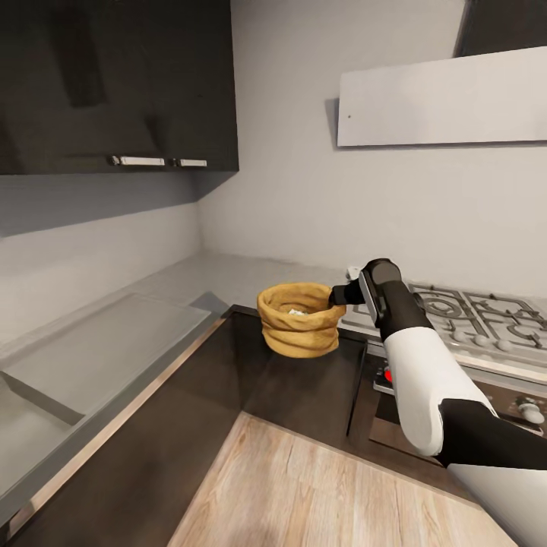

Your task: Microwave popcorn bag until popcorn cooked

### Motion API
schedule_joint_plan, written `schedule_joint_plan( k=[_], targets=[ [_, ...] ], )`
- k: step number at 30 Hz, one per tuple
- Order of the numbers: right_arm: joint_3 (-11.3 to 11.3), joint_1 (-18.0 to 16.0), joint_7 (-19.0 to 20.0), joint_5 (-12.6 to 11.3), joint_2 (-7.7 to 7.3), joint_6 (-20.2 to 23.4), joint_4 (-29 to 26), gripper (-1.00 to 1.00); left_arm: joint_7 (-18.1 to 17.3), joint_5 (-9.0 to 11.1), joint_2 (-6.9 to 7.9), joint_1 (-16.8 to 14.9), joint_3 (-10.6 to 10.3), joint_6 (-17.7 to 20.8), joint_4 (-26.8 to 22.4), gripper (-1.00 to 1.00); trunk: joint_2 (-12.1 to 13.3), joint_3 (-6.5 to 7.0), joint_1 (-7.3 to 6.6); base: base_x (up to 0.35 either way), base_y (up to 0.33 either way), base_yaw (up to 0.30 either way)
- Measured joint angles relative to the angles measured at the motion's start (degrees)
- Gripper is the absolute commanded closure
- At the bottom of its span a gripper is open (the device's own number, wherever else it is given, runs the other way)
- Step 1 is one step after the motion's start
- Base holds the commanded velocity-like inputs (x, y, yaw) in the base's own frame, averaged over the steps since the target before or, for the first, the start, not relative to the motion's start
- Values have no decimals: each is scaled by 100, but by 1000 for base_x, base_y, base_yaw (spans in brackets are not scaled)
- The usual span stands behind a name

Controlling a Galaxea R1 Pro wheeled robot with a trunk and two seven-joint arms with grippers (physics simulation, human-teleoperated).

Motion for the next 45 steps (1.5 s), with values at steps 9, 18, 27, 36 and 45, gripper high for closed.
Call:
schedule_joint_plan(
  k=[9, 18, 27, 36, 45],
  targets=[
    [-5, 43, -49, 32, -101, 1, 176, 100, 1, -1, -4, 0, -6, 2, -1, -100, 0, 8, 0, 0, 0, -96],
    [-4, 45, -48, 19, -251, 3, 244, 100, 1, -5, 0, 0, -6, 2, -1, -100, 0, 34, 0, 0, 0, -270],
    [-3, 45, -50, 21, -364, 2, 244, 100, 1, -17, -34, 0, -14, 3, -1, -100, 1, 62, 3, -211, 0, -273],
    [-2, 45, -50, 24, -426, 3, 244, 100, 2, -11, -36, 0, -14, 18, -1, -100, 1, 91, 3, -346, 0, -272],
    [-15, 44, -56, 27, -565, 1, 245, 100, -8, -10, -27, 0, -14, 45, -1, -100, 0, 129, 3, -331, -73, -272]
  ],
)
